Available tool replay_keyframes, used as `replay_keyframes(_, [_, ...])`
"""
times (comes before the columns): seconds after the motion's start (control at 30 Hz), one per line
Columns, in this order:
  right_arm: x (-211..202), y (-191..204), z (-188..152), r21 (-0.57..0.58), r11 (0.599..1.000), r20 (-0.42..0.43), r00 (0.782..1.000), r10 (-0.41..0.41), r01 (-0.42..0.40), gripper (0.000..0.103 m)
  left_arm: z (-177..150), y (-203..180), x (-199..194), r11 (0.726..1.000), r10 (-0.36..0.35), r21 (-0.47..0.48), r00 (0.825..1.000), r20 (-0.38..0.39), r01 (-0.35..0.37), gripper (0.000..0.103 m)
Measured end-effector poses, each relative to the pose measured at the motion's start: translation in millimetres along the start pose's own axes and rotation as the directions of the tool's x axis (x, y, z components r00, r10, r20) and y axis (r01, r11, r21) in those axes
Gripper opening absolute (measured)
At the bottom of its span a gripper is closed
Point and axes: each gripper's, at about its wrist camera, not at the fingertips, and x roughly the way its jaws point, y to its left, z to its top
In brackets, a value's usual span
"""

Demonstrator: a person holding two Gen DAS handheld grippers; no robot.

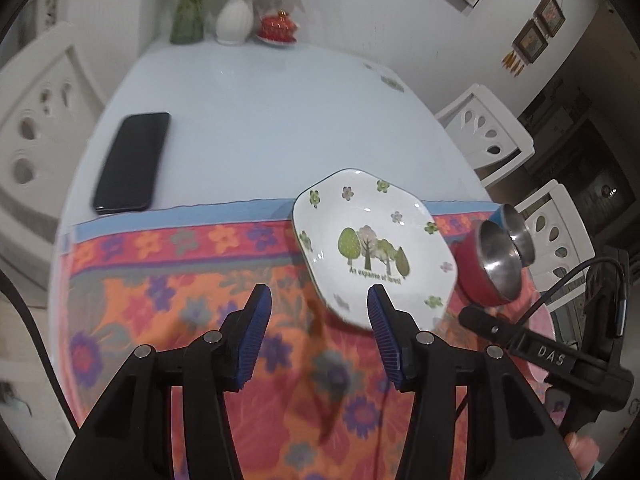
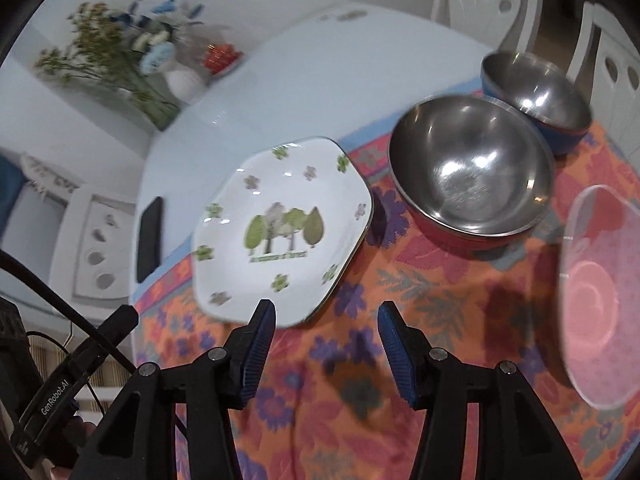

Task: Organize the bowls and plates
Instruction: 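Move to the white tree-print plate and grasp its rim with both grippers, then lift the tree-print plate and carry it back toward the plate stack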

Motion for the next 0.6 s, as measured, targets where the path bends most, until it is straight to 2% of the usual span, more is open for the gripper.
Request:
replay_keyframes(0.23, [44.7,-7.2,19.7,0.016,1.000,-0.032,0.999,-0.016,0.017,0.052,18.7,11.5,62.7,0.998,-0.037,-0.047,0.997,-0.070,0.034,0.046])
replay_keyframes(0.47, [70.2,-4.5,34.5,0.008,1.000,-0.013,1.000,-0.021,0.022,0.050,32.3,14.0,94.8,0.998,-0.053,-0.047,0.995,-0.089,0.049,0.046])
replay_keyframes(0.6, [76.7,4.3,40.4,-0.045,0.999,0.017,0.999,-0.031,0.031,0.050,37.5,17.1,108.0,0.997,-0.063,-0.058,0.994,-0.091,0.058,0.046])
